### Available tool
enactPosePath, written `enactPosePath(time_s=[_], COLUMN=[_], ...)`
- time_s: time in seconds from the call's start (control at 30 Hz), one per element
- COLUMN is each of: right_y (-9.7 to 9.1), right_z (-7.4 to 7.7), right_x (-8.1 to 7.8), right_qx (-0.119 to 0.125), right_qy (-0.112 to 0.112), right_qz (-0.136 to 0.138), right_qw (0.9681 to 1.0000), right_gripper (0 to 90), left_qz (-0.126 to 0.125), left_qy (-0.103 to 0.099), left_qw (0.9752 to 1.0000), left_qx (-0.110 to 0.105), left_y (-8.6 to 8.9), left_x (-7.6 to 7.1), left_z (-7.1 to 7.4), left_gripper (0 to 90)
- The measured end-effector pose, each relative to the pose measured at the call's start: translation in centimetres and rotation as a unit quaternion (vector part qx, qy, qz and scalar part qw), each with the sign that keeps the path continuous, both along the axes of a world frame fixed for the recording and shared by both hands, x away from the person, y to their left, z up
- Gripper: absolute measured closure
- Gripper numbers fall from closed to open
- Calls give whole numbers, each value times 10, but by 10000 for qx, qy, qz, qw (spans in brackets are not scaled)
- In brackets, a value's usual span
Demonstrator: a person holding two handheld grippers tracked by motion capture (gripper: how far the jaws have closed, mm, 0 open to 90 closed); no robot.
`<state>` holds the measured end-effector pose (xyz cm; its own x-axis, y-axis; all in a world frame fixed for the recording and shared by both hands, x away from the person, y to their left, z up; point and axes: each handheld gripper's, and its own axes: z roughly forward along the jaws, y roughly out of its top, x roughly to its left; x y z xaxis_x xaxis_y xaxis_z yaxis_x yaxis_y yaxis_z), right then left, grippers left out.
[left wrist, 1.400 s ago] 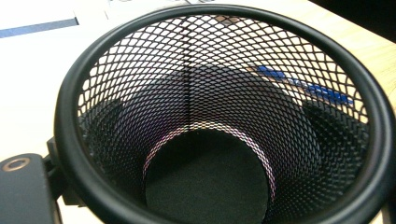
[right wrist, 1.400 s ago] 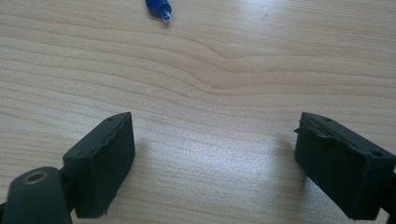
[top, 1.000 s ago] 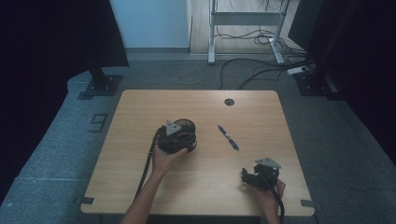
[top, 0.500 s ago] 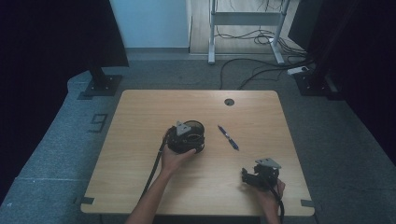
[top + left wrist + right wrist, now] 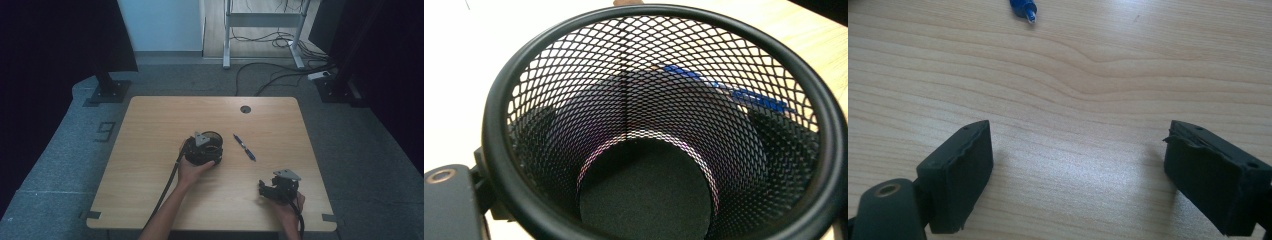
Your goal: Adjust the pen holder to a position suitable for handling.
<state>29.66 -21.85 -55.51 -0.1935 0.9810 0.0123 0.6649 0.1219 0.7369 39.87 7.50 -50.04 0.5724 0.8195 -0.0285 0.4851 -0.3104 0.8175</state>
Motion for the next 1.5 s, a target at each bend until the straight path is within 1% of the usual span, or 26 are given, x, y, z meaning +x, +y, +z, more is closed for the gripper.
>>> enactPosePath(time_s=[0.17, 0.27, 0.43, 0.57, 0.7, 0.8, 0.83, 0.9, 1.0, 1.07, 1.17, 1.27, 1.33, 1.4, 1.5], right_y=[0, 0, 0, 0, 0, 0, 0, 0, 0, 0, 0, 0, 0, 0, 0], right_z=[0, 0, 0, 0, 0, 0, 0, 0, 0, 0, 0, 0, 0, 0, 0], right_x=[0, 0, 0, 0, 0, 0, 0, 0, 0, 0, 1, 1, 1, 1, 1], right_qx=[3, -2, 0, 0, 0, 0, -1, 0, 0, 1, 12, 15, 14, 13, 12], right_qy=[3, 2, 4, 5, 4, 3, 3, 3, 3, 4, 0, -2, -1, -2, -3], right_qz=[4, 13, 10, 10, 14, 15, 14, 15, 14, 14, 18, 20, 21, 22, 21], right_qw=[10000, 10000, 10000, 10000, 10000, 10000, 10000, 10000, 10000, 10000, 10000, 10000, 10000, 10000, 10000], right_gripper=[117, 117, 117, 117, 117, 117, 117, 117, 117, 117, 117, 117, 117, 117, 117], left_qz=[16, 4, 55, 59, 28, 11, 12, 18, 73, 97, 107, 48, -2, -16, -64], left_qy=[5, 18, 88, 111, 64, -51, -84, -54, -63, -38, -116, -173, -169, -215, -222], left_qw=[10000, 10000, 9999, 9999, 10000, 9999, 9999, 9999, 9998, 9998, 9997, 9998, 9999, 9998, 9997], left_qx=[-32, -5, -56, -37, 17, 123, 130, 141, 175, 145, 177, 69, -33, -53, -124], left_y=[-3, -4, -3, -2, -2, -5, -6, -6, -6, -4, -3, -1, 2, 4, 8], left_x=[1, 1, 1, 0, -1, -5, -7, -8, -8, -8, -10, -13, -14, -16, -19], left_z=[-3, -5, -12, -14, -16, -18, -19, -19, -18, -17, -16, -15, -13, -11, -9], left_gripper=[96, 96, 96, 94, 95, 94, 93, 90, 39, 32, 28, 28, 28, 29, 34])
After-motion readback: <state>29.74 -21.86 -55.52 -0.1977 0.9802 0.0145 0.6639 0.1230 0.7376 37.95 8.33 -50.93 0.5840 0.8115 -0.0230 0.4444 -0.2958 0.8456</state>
